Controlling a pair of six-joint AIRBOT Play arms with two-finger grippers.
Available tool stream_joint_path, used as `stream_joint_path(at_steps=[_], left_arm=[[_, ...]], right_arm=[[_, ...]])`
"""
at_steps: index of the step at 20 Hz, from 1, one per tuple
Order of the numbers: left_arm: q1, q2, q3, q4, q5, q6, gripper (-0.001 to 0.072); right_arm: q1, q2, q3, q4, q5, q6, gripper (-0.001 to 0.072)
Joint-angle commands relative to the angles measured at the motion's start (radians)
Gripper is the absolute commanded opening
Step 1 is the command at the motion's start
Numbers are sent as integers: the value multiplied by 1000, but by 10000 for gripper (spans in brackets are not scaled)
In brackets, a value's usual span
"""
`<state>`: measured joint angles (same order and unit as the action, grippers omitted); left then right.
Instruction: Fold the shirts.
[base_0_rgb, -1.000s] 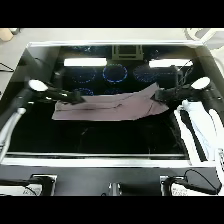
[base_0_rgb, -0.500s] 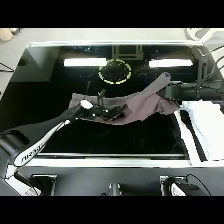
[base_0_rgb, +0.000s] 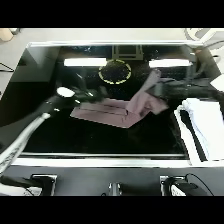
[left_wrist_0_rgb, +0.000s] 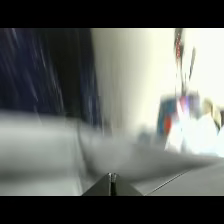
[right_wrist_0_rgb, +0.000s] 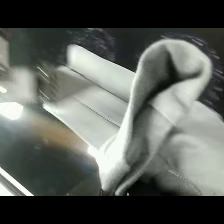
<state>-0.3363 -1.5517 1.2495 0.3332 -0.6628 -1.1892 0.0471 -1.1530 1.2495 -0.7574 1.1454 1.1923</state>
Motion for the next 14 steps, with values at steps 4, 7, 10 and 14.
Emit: stream_joint_path(at_steps=[4, 7, 10, 14], left_arm=[[391, 417, 0, 90, -67, 12, 26], [499, 549, 0, 91, -145, 12, 26], [541, 625, -1, 110, -209, 12, 26], [541, 637, -1, 126, -211, 12, 26]], right_arm=[[374, -395, 219, 94, -283, -27, 24], [472, -616, 357, 168, -373, -29, 25], [505, -771, 440, 349, -359, -44, 32], [500, -795, 447, 439, -279, -141, 583]])
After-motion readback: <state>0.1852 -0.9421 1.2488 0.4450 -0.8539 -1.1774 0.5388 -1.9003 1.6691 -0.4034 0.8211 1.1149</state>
